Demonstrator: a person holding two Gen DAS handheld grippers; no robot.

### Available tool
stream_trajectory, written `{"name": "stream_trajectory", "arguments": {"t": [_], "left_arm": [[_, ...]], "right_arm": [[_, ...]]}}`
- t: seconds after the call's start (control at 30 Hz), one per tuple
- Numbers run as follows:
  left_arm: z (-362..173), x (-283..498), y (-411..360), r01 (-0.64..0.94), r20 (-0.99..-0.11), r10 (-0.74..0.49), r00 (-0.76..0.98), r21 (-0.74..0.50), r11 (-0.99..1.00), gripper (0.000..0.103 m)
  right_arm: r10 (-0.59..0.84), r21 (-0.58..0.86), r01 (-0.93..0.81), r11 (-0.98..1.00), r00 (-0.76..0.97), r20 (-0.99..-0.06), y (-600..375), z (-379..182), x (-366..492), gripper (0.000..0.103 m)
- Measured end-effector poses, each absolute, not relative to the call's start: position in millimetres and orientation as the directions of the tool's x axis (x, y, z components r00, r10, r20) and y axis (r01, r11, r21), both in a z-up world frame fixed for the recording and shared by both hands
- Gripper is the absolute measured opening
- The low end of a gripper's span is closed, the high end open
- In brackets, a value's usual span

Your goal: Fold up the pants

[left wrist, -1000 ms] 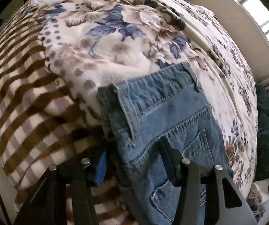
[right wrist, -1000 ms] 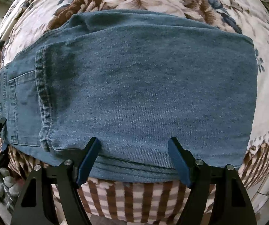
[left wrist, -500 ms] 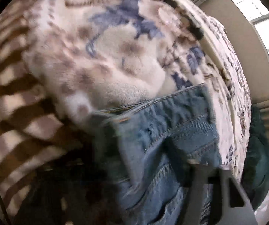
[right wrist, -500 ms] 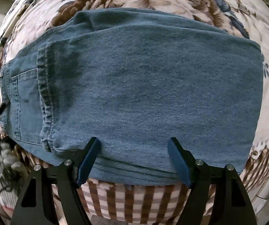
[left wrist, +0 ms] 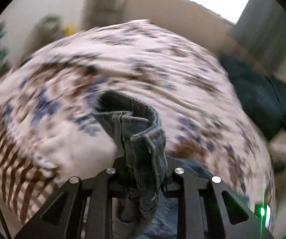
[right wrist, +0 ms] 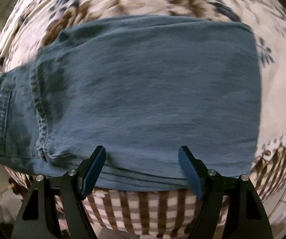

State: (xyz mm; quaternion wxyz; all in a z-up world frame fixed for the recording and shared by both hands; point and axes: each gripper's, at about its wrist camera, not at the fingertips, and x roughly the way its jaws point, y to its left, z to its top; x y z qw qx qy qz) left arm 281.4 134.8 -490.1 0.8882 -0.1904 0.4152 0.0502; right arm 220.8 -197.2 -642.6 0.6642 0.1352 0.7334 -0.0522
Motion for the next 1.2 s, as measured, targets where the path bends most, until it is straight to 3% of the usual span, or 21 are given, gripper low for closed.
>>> {"name": "stream_trajectory", "arguments": {"t": [0.13,0.23,0.4,0.57,0.6,0.63,0.7,0.9,1.0,1.1,1.2], "left_arm": [[-482.3,273.7,39.4,0.039,-0.757,-0.221,0.615,-0.251,0.967,0.019],[-509.1,266.2,-28.0,0.224,-0.805,-0.278,0.524,-0.184,0.957,0.019],[-574.1,262.6,-76.3,0.331,-0.893,-0.224,0.391,-0.091,0.939,0.019],[-569.1,270.2,-84.3,0.324,-0.913,-0.178,0.368,-0.053,0.945,0.023],[-563.6,269.5,-85.2,0.321,-0.911,-0.177,0.372,-0.052,0.946,0.033],[-556.8,266.5,-85.1,0.318,-0.908,-0.195,0.371,-0.073,0.945,0.058],[-541.2,260.9,-78.4,0.294,-0.899,-0.243,0.364,-0.137,0.946,0.093],[-500.3,239.7,-42.5,0.202,-0.875,-0.24,0.42,-0.168,0.965,0.094],[-508.1,243.7,-12.4,0.097,-0.904,-0.176,0.391,-0.15,0.984,0.094],[-533.6,256.5,22.7,-0.017,-0.943,-0.037,0.33,-0.045,0.999,0.094],[-551.1,270.2,52.3,-0.107,-0.957,0.048,0.285,0.017,0.994,0.094]], "right_arm": [[0.134,0.107,0.34,0.934,-0.058,-0.989,-240.6,-636.4,211.1,0.077],[0.13,0.1,0.402,0.91,-0.048,-0.99,-277.6,-632.5,202.6,0.077],[0.157,0.124,0.468,0.875,-0.032,-0.987,-327.4,-631.2,189.5,0.077],[0.243,0.224,0.465,0.856,0.02,-0.97,-354.1,-626.3,181.6,0.079],[0.263,0.248,0.459,0.853,0.033,-0.964,-357.7,-625.6,182.9,0.079],[0.29,0.28,0.45,0.848,0.049,-0.956,-362.4,-623.6,183.2,0.079],[0.363,0.36,0.435,0.825,0.079,-0.928,-369.1,-620.8,183.2,0.079],[0.577,0.585,0.336,0.738,0.136,-0.805,-351.4,-621.7,215.9,0.088],[0.616,0.618,0.282,0.734,0.107,-0.78,-311.4,-639.4,241.0,0.089],[0.649,0.636,0.262,0.725,0.046,-0.759,-286.6,-665.5,259.3,0.09],[0.587,0.576,0.195,0.794,0.001,-0.81,-254.8,-679.4,272.4,0.09]]}}
